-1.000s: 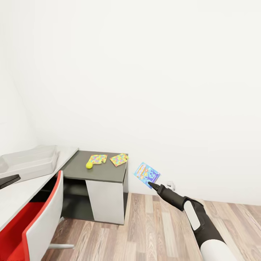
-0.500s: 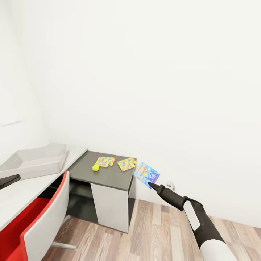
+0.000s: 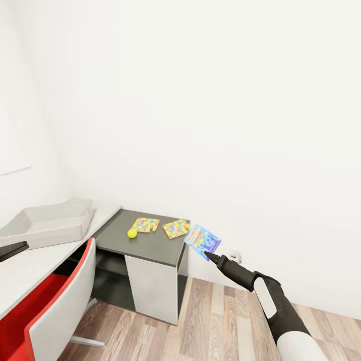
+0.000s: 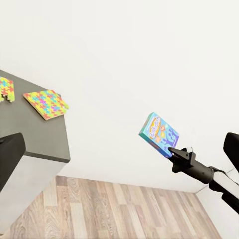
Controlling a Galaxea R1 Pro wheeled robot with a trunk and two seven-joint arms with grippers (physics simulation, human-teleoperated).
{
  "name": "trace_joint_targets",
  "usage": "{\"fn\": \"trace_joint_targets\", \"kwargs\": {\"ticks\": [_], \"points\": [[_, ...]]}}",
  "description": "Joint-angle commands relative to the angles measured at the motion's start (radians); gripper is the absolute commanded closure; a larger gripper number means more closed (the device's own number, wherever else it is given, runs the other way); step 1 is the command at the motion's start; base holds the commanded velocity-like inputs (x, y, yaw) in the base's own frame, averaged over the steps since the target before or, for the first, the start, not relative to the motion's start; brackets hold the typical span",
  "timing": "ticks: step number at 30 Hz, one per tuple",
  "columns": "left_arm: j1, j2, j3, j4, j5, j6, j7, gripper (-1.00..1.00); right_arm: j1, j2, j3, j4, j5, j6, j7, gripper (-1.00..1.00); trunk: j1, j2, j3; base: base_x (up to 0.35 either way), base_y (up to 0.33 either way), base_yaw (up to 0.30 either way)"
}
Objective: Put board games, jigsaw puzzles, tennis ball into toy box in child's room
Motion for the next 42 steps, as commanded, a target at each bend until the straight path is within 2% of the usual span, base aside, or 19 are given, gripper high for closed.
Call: {"fn": "trace_joint_targets", "kwargs": {"ticks": [1, 7, 19, 42], "points": [[-0.001, 0.0, 0.0, 0.0, -0.002, 0.011, -0.005, -1.0, -0.001, 0.001, -0.004, 0.0, -0.002, 0.007, 0.002, 1.0, 0.001, -0.002, -0.002, 0.001, 0.051, 0.0], [-0.001, 0.0, 0.0, 0.0, -0.002, 0.011, -0.005, -1.0, -0.001, 0.003, -0.003, -0.001, -0.002, 0.007, 0.0, 1.0, 0.001, -0.002, -0.002, 0.0, 0.062, 0.041], [-0.001, 0.0, 0.0, 0.0, -0.002, 0.011, -0.005, -1.0, -0.001, 0.003, -0.002, -0.001, -0.002, 0.007, -0.001, 1.0, 0.001, -0.002, -0.002, 0.041, 0.007, 0.264], [-0.001, 0.0, 0.0, 0.0, -0.004, 0.011, -0.005, -1.0, -0.001, 0.003, -0.002, -0.001, -0.002, 0.007, 0.0, 1.0, 0.001, -0.002, -0.002, 0.261, 0.0, 0.291]]}}
